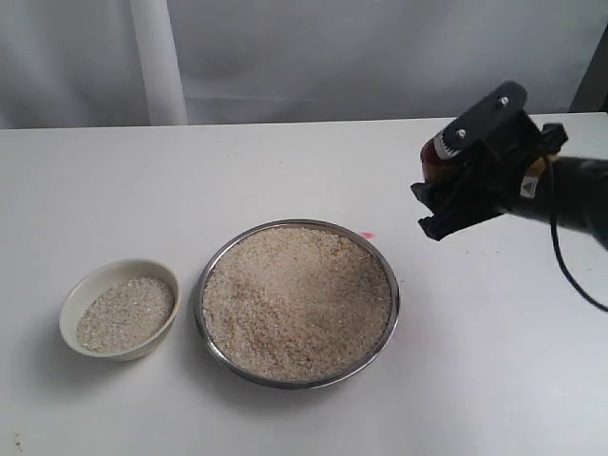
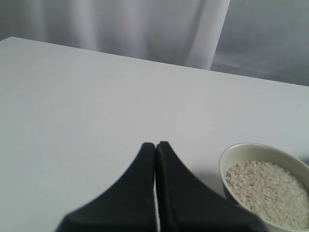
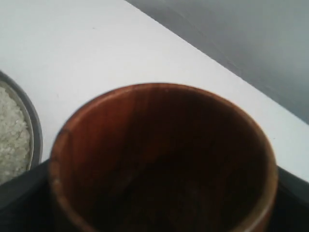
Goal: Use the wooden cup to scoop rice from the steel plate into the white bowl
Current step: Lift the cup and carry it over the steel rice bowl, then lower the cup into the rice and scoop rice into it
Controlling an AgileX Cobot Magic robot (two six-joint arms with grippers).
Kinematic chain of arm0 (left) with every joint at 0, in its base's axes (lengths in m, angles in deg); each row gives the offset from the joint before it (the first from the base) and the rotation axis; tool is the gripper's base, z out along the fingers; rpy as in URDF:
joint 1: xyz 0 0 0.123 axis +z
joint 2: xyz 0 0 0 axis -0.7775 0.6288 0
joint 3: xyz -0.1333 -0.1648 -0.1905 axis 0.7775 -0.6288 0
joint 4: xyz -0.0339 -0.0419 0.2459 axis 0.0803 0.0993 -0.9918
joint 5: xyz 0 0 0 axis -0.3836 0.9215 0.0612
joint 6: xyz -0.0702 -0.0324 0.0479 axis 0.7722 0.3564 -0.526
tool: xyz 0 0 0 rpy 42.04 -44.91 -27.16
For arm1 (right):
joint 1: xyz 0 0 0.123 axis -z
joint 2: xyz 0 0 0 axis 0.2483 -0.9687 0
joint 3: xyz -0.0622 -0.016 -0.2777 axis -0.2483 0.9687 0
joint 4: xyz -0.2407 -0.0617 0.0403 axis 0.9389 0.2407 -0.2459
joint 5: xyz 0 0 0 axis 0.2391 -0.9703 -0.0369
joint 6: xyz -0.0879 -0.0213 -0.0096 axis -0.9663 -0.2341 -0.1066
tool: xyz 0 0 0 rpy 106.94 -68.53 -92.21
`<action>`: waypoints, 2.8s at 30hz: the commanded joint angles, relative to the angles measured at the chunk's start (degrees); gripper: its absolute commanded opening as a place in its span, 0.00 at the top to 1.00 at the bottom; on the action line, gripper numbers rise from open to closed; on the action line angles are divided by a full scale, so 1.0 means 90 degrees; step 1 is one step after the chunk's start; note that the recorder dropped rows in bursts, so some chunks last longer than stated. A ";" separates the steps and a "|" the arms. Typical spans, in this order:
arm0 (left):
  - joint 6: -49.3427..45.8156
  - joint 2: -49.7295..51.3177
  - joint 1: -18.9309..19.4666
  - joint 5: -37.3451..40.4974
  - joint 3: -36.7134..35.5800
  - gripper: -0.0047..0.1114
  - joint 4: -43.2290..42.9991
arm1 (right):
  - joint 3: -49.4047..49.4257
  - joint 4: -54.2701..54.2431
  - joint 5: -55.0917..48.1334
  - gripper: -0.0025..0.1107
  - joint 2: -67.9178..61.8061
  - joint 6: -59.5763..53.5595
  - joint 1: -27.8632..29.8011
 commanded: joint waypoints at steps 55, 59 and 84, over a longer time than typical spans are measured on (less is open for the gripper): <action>0.0011 -0.0014 -0.0030 -0.0041 0.0022 0.96 0.0037 | -0.3558 0.6225 -0.6898 0.98 -0.3184 -0.2115 -0.3634; 0.0011 -0.0014 -0.0030 -0.0041 0.0022 0.96 0.0037 | -0.3558 0.6059 -0.6898 0.98 -0.3184 -0.2253 -0.3634; 0.0011 -0.0014 -0.0030 -0.0041 0.0022 0.96 0.0037 | -0.3558 0.4924 -0.7087 0.98 -0.3376 -0.2995 -0.3876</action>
